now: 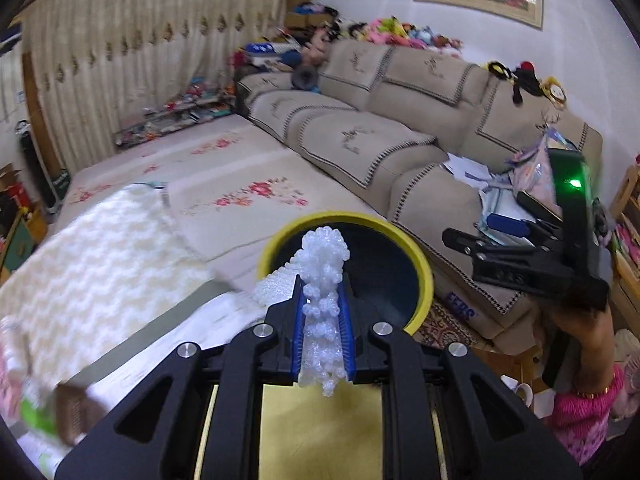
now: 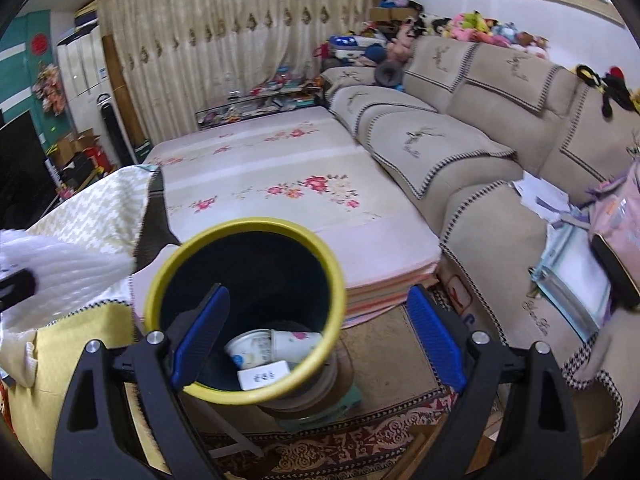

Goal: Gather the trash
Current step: 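Carry the foam net over the bin and open the left gripper, then grasp the white tissue with the right gripper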

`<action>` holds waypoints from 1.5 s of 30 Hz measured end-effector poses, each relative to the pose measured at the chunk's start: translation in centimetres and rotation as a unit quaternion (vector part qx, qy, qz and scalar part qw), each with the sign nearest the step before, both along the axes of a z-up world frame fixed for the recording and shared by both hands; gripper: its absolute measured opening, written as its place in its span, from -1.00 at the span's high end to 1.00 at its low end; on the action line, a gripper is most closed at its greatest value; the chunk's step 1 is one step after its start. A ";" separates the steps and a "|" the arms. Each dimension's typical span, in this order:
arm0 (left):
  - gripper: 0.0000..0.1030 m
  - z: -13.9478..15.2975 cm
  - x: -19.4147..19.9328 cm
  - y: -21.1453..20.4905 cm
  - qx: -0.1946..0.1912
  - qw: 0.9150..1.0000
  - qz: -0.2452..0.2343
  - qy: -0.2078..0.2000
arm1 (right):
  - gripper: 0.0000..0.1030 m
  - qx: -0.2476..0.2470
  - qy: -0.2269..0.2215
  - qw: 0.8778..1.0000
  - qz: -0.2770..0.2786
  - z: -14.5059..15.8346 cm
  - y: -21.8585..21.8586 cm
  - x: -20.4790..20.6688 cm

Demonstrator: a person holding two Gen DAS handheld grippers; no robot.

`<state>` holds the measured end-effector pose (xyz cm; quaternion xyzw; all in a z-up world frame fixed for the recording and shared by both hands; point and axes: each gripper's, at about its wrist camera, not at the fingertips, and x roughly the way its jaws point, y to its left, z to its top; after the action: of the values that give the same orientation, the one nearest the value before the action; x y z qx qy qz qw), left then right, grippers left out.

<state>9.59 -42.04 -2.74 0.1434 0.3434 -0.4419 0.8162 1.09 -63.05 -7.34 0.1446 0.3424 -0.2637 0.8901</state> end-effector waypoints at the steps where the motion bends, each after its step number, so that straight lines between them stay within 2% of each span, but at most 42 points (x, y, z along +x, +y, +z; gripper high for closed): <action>1: 0.68 -0.4 0.3 -1.1 0.003 1.000 -0.003 0.005 | -0.66 0.002 -0.002 1.000 -0.007 -0.1 -0.5 -0.4; 3: 0.65 -1.3 1.2 -3.7 0.013 1.000 -0.008 0.015 | -0.66 0.006 -0.004 1.000 -0.015 -0.3 -1.1 -1.0; 6: 0.43 -2.8 2.3 -7.2 0.028 0.999 -0.003 0.016 | -0.66 0.010 -0.006 1.000 -0.023 -0.5 -1.8 -1.6; 8: -0.13 -3.9 3.2 -8.9 0.040 0.999 0.007 0.008 | -0.66 0.011 -0.007 1.000 -0.027 -0.5 -1.9 -1.9; 11: -0.24 -4.4 4.1 -9.5 0.042 0.999 0.023 0.006 | -0.67 0.011 -0.008 1.000 -0.028 -0.5 -1.9 -2.0; 14: -0.40 -3.2 3.9 -7.9 0.026 0.999 0.035 0.004 | -0.68 0.011 -0.008 1.000 -0.026 -0.5 -1.9 -2.0; 20: -0.69 2.0 1.4 0.1 -0.026 0.997 0.069 -0.025 | -0.69 0.014 -0.004 1.000 -0.004 -0.7 -0.3 -0.7; 24: -0.76 4.7 -0.7 7.1 -0.050 0.992 0.106 -0.055 | -0.69 0.015 0.000 1.000 0.023 -0.7 1.9 0.8; 27: -0.78 5.5 -1.4 12.4 -0.060 0.987 0.138 -0.058 | -0.69 0.019 -0.003 0.998 0.056 -0.6 4.2 2.1; 30: -0.78 6.0 -1.8 18.6 -0.065 0.977 0.194 -0.058 | -0.69 0.018 0.001 0.996 0.093 -0.7 6.9 3.4; 32: -0.78 5.9 -2.1 22.2 -0.061 0.969 0.233 -0.063 | -0.69 0.022 0.001 0.990 0.138 -0.9 9.7 4.7; 35: -0.78 5.6 -2.6 27.3 -0.055 0.951 0.296 -0.069 | -0.69 0.031 0.002 0.981 0.193 -1.0 13.3 6.0; 40: -0.78 4.6 -2.8 32.9 -0.061 0.930 0.356 -0.060 | -0.69 0.036 -0.021 0.964 0.263 0.2 19.7 7.0; 45: -0.78 3.8 -2.9 34.7 -0.061 0.924 0.373 -0.058 | -0.65 0.036 -0.062 0.943 0.325 2.5 24.6 5.8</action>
<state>6.73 -7.35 1.06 -0.0198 0.2959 -0.1169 0.9478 6.94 -38.47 -4.79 0.0734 0.3238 0.0614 0.9413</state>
